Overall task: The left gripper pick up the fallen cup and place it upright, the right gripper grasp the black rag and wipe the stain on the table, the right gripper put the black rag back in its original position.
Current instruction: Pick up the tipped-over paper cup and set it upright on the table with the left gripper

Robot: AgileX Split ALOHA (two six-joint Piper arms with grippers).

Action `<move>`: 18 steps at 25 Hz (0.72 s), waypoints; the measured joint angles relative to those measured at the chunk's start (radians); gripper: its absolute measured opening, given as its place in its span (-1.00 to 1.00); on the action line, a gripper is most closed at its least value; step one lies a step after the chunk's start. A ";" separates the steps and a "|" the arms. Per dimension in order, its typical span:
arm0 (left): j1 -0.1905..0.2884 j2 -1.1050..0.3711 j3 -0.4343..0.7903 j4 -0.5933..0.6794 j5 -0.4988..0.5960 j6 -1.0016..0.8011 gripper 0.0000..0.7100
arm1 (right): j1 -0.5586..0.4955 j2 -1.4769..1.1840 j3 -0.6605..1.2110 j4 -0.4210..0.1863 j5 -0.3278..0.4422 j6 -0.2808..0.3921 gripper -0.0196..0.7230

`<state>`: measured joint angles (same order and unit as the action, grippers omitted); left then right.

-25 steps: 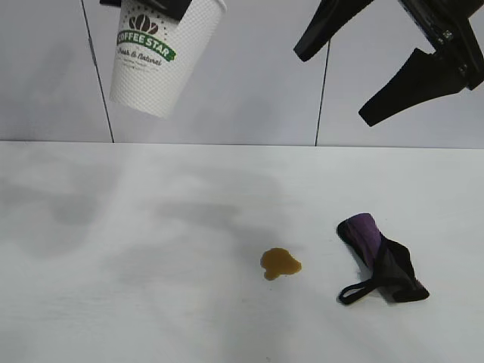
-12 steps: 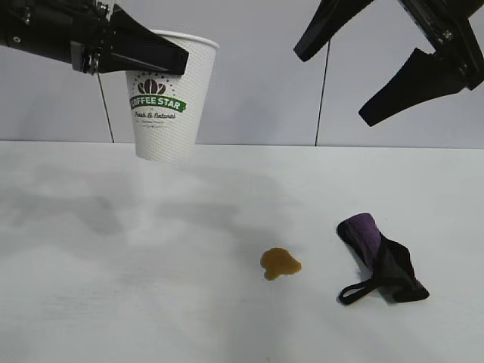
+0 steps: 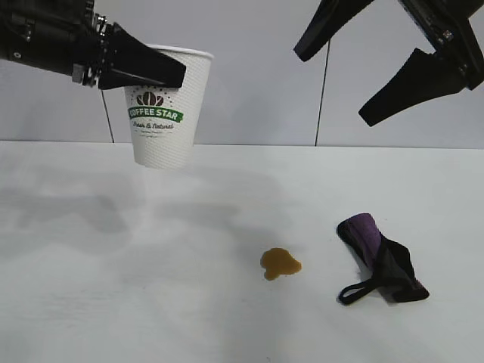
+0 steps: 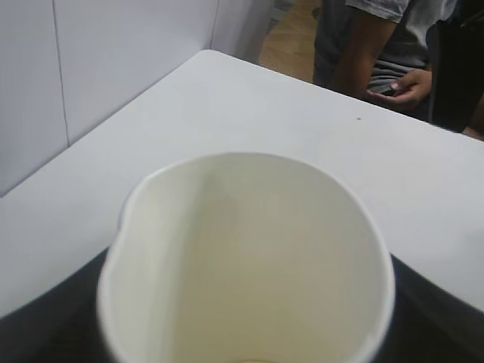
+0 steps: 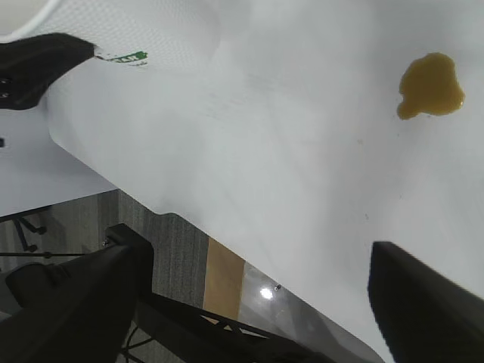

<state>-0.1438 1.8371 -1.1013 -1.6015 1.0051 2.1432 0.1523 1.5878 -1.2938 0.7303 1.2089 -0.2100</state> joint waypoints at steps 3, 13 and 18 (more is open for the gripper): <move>0.000 0.000 0.063 -0.063 -0.012 0.162 0.49 | 0.000 0.000 0.000 0.000 0.000 0.000 0.61; 0.016 0.000 0.200 -0.082 -0.073 0.429 0.49 | 0.000 0.000 0.000 0.000 0.002 0.000 0.61; 0.062 0.053 0.202 -0.090 0.012 0.445 0.49 | 0.000 0.000 0.000 0.000 0.002 0.000 0.61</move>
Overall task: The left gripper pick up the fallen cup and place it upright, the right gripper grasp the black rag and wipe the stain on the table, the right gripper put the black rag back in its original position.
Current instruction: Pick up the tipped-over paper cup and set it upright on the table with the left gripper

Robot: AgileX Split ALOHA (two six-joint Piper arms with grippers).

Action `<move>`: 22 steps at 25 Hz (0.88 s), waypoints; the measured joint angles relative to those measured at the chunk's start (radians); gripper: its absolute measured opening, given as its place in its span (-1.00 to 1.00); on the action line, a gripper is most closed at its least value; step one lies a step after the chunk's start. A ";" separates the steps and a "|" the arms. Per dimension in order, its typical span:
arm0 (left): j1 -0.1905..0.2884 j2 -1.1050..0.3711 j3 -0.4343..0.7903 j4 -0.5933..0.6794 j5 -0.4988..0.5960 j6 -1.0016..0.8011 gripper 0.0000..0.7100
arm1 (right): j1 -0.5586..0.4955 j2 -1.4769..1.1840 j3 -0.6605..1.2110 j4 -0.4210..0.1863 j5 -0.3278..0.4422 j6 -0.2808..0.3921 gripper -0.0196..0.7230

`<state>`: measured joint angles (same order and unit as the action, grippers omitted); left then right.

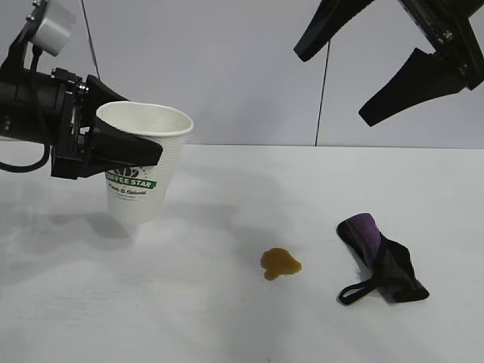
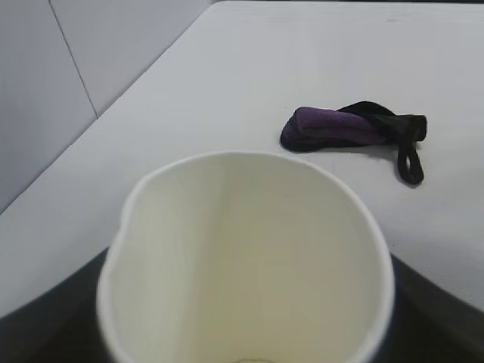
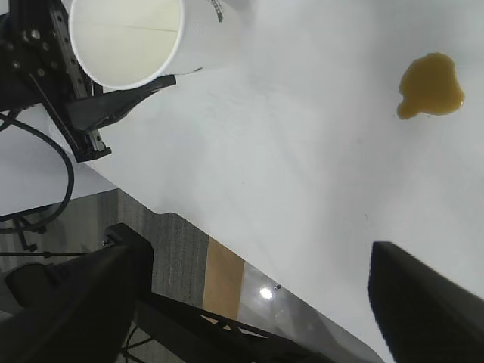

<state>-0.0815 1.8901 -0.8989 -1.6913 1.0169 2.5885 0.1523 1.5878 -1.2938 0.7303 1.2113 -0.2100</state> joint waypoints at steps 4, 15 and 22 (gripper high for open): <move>0.028 0.066 0.000 0.000 0.068 0.029 0.49 | 0.000 0.000 0.000 0.000 0.000 0.000 0.61; 0.035 0.178 -0.011 -0.004 0.113 0.162 0.49 | 0.000 0.000 0.000 0.000 0.000 0.000 0.61; 0.035 0.191 -0.024 -0.007 0.114 0.164 0.49 | 0.000 0.000 0.000 0.000 0.000 0.000 0.61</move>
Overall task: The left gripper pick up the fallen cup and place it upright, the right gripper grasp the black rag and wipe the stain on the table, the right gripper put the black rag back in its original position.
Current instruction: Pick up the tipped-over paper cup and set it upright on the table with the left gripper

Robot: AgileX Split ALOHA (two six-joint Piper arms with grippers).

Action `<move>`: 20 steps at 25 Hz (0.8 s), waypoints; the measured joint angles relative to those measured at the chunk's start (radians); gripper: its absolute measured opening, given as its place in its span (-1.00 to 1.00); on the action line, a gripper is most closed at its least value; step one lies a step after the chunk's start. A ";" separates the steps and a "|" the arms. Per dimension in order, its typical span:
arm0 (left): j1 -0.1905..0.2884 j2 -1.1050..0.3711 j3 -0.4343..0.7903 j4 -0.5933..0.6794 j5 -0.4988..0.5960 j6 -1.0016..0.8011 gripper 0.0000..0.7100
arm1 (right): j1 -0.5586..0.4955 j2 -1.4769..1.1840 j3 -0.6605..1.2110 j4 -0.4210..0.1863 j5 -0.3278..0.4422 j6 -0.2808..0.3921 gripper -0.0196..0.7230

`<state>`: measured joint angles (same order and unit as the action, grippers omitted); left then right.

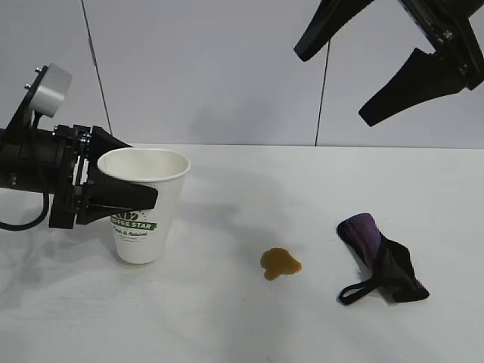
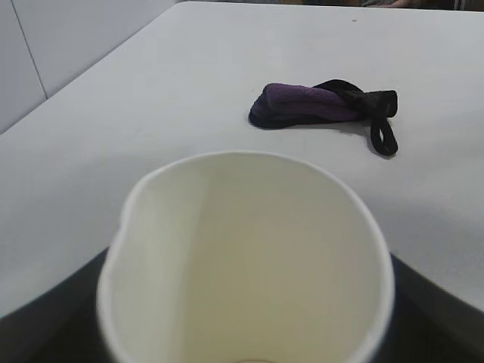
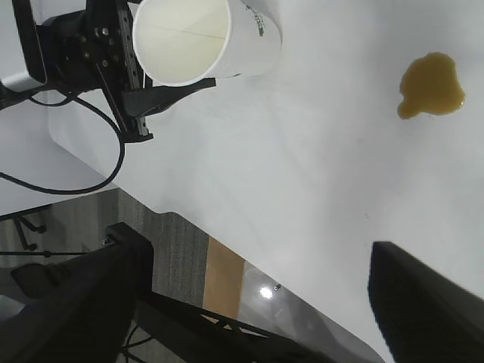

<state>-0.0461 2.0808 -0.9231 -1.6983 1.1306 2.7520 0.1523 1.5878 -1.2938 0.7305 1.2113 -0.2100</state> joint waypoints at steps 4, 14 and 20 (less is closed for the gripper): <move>0.000 0.000 0.000 0.000 -0.010 0.001 0.49 | 0.000 0.000 0.000 0.000 0.000 0.000 0.61; 0.000 0.000 -0.002 -0.002 -0.064 -0.017 0.78 | 0.000 0.000 0.000 0.003 0.000 0.000 0.61; 0.000 0.000 0.001 -0.002 -0.095 -0.062 0.93 | 0.000 0.000 0.000 0.003 0.000 0.000 0.61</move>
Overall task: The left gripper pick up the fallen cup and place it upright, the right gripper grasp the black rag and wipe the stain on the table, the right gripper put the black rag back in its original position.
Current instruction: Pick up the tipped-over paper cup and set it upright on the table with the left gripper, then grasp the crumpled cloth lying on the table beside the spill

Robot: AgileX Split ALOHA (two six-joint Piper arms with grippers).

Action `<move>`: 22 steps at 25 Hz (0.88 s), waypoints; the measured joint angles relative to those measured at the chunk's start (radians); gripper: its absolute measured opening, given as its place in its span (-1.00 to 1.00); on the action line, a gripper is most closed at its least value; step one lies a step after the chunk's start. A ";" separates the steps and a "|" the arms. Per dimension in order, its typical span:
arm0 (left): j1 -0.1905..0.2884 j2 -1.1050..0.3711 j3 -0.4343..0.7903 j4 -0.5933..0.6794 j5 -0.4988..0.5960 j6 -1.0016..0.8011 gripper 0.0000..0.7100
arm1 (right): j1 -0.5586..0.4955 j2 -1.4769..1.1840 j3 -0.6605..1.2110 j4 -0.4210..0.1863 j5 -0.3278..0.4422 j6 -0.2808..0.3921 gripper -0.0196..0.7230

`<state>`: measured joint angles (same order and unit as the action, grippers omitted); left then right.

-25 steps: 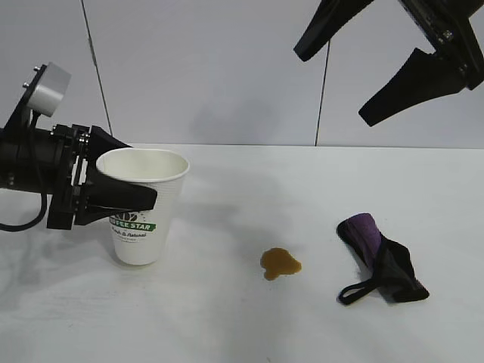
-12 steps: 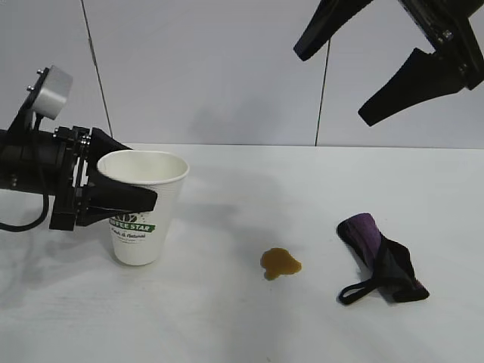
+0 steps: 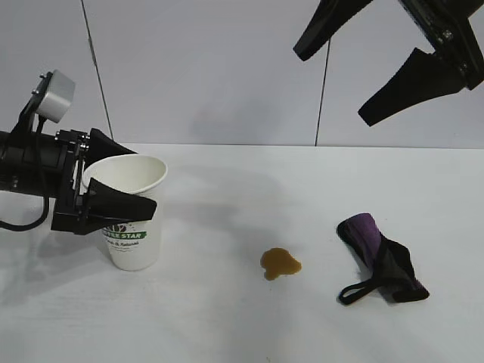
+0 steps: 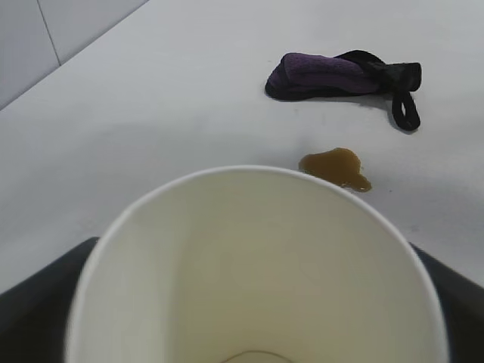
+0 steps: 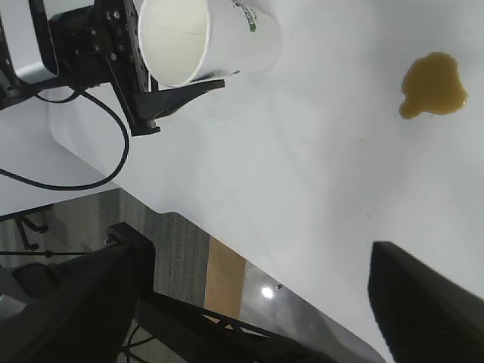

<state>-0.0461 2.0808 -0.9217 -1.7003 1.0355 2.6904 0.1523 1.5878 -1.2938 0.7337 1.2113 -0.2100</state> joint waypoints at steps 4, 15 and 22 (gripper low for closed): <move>0.000 0.000 0.000 0.001 -0.063 -0.092 0.95 | 0.000 0.000 0.000 0.000 0.000 0.000 0.61; 0.001 0.000 0.000 0.100 -0.075 -0.209 0.95 | 0.000 0.000 0.000 0.000 0.001 -0.013 0.61; 0.014 -0.033 0.000 0.181 -0.113 -0.270 0.95 | 0.000 0.000 0.000 0.001 0.001 -0.019 0.61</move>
<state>-0.0322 2.0478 -0.9217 -1.5189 0.9224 2.4202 0.1523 1.5878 -1.2938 0.7346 1.2121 -0.2293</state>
